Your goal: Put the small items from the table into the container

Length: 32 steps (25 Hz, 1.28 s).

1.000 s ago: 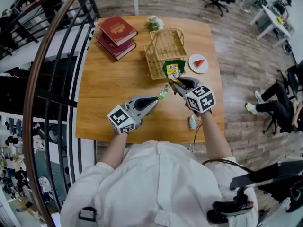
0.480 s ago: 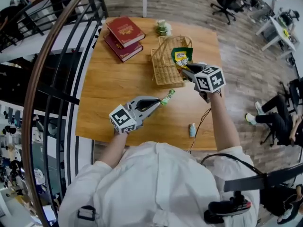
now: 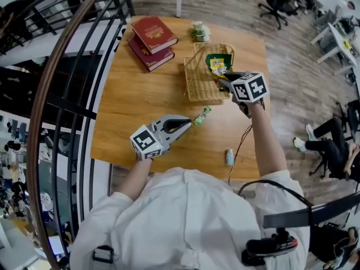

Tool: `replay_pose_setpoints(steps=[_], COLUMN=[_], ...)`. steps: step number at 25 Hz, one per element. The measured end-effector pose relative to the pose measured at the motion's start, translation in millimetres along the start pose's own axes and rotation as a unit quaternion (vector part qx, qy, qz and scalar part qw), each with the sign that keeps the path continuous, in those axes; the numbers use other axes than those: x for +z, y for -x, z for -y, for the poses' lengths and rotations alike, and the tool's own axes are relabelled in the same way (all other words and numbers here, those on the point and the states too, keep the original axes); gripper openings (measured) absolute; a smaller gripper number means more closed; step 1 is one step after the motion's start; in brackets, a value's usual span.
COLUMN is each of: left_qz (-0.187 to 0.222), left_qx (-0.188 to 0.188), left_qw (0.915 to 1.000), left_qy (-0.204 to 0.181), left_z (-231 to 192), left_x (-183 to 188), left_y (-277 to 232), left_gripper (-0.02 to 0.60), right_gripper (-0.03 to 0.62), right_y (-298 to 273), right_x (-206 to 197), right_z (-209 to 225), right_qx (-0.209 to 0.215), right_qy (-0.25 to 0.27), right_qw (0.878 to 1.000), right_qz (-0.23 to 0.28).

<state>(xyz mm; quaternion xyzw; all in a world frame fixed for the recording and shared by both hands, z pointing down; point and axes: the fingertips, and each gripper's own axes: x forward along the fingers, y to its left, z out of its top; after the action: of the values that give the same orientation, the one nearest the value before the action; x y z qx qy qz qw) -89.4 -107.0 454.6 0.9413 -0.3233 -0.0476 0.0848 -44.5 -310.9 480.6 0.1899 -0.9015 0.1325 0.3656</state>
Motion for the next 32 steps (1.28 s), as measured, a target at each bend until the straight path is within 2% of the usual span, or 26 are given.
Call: replay_pose_setpoints(steps=[9,18,24,26,28,32], left_qz=[-0.004,-0.005,-0.006,-0.007,-0.005,-0.002], left_qx=[0.010,0.027,0.029,0.027,0.027,0.027], left_qw=[0.9999,0.9996,0.9996,0.9996,0.9996,0.9996], left_qy=[-0.005,-0.008,-0.005,-0.006,-0.007,-0.008], left_z=[0.7,-4.2,-1.8,-0.7,-0.5,-2.2], left_x=[-1.0,0.0,-2.3,-3.7,-3.1,-1.9], left_y=[-1.6,6.9,7.3,6.9,7.1,9.3], left_gripper=[0.008,0.008,0.008,0.008,0.008,0.008], right_gripper=[0.120,0.120,0.121,0.127,0.176,0.179], right_y=[-13.0,-29.1,-35.2,-35.2,-32.3,-22.7], right_x=[22.0,31.1,37.9,43.3,48.0,47.6], right_z=[21.8,25.5,37.7,39.4,38.8,32.8], right_qx=[-0.011,-0.039,-0.089,-0.107,-0.113,-0.115], right_qy=[0.011,0.007,-0.003,-0.005,-0.019,-0.031], right_qw=[0.999,0.999,0.995,0.991,0.987,0.978], right_qz=[-0.035,0.001,0.044,0.076,0.116,0.173])
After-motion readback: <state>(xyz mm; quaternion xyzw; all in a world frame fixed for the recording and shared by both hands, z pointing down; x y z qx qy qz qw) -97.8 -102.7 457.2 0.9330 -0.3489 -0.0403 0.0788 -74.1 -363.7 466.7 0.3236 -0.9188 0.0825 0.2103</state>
